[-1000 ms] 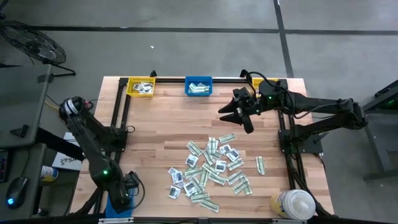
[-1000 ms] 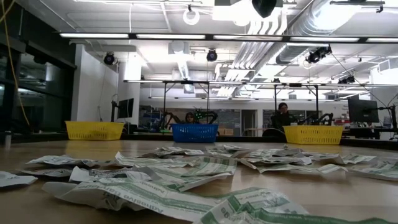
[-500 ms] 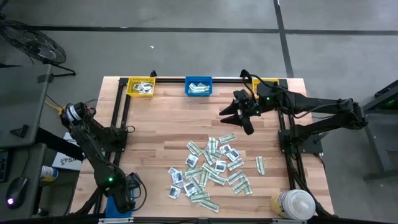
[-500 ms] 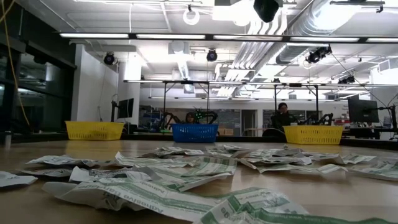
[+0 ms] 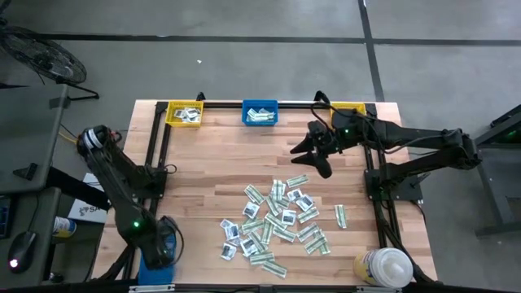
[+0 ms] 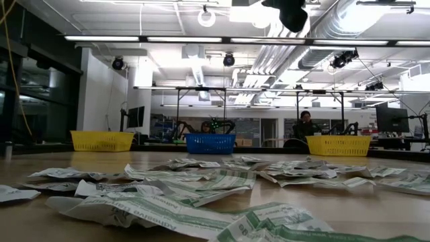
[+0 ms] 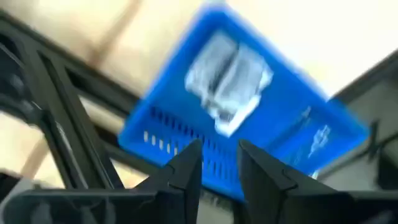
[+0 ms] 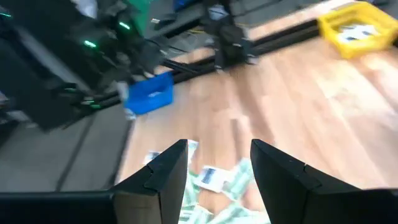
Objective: Pick & Place First Aid Supplies
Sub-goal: Put the green bandage pack into the top blue bin
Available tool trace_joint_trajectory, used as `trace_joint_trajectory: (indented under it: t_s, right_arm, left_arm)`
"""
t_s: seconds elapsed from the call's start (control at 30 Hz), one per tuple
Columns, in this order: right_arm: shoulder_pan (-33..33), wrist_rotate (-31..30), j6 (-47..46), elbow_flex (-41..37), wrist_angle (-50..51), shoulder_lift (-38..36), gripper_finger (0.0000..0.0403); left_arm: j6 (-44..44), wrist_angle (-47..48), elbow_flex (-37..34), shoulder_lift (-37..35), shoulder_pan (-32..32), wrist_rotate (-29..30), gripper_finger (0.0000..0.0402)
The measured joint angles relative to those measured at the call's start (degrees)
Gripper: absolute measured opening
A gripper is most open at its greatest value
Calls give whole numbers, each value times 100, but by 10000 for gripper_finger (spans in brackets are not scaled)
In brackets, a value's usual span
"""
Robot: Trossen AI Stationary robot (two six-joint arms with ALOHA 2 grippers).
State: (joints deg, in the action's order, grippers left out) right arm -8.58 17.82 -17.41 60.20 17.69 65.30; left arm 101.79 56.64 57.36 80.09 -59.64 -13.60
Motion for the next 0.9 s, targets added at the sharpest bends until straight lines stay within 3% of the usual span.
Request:
trace_joint_trajectory:
  t_s: [0.2,0.37,0.67,0.9]
  right_arm:
    - [0,-1035,-134,0,437,28,170]
    - [0,-1629,-1013,-287,443,103,169]
    - [-1,-2014,-2989,-1762,272,186,169]
    - [-4,-2085,-3771,-2924,-583,188,169]
  left_arm:
    - [578,716,0,-692,2,1569,96]
    - [803,1157,0,-1057,2,2824,96]
    - [800,1615,0,-1342,191,4969,96]
    - [-113,1636,0,-1370,928,5923,96]
